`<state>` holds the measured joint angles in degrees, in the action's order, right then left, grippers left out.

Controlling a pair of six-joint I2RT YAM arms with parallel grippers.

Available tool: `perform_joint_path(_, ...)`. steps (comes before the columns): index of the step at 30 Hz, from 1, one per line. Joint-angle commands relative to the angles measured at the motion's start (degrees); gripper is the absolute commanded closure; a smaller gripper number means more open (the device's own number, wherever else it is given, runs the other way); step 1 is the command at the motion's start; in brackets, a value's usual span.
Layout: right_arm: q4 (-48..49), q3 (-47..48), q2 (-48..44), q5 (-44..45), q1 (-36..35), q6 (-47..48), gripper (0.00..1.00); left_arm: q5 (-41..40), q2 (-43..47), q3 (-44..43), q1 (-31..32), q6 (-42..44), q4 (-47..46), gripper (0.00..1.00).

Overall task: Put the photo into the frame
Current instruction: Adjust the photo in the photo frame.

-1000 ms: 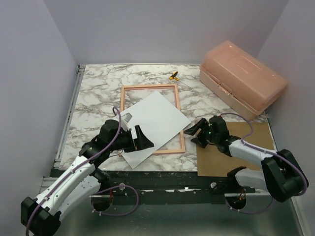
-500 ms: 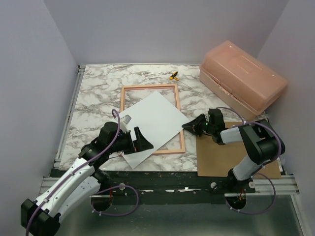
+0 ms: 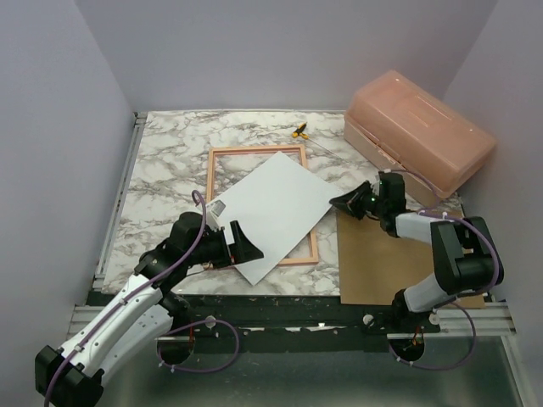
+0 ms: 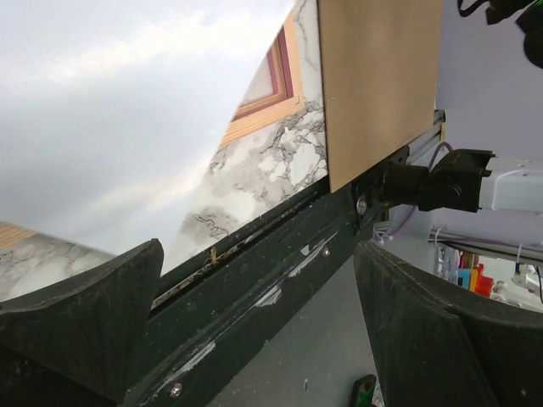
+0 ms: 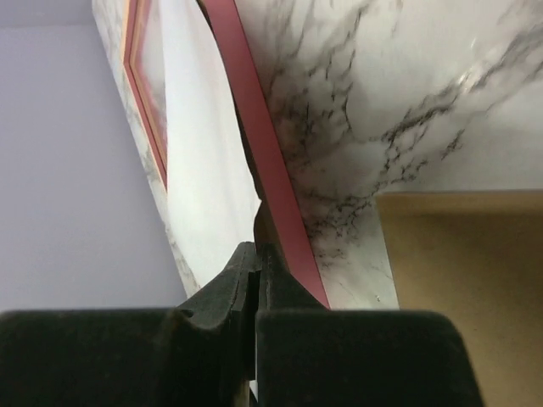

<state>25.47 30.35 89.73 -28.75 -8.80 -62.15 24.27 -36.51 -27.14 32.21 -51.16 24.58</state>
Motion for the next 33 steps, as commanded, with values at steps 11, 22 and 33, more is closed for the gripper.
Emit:
perform_joint_path(11,-28.57,5.14,-12.61,7.54,5.84,14.85,0.23,0.29,1.75,1.83,-0.4,-1.14,-0.2,0.03)
perform_joint_path(22,-13.87,-10.92,-23.59,-8.2,5.4,1.22,0.31,0.68,1.76,2.84,-0.39,-1.9,-2.12,0.03)
perform_joint_path(33,1.53,-16.36,-14.27,-5.94,-1.81,-5.95,0.42,0.68,2.96,2.05,-0.39,-1.75,-1.58,0.03)
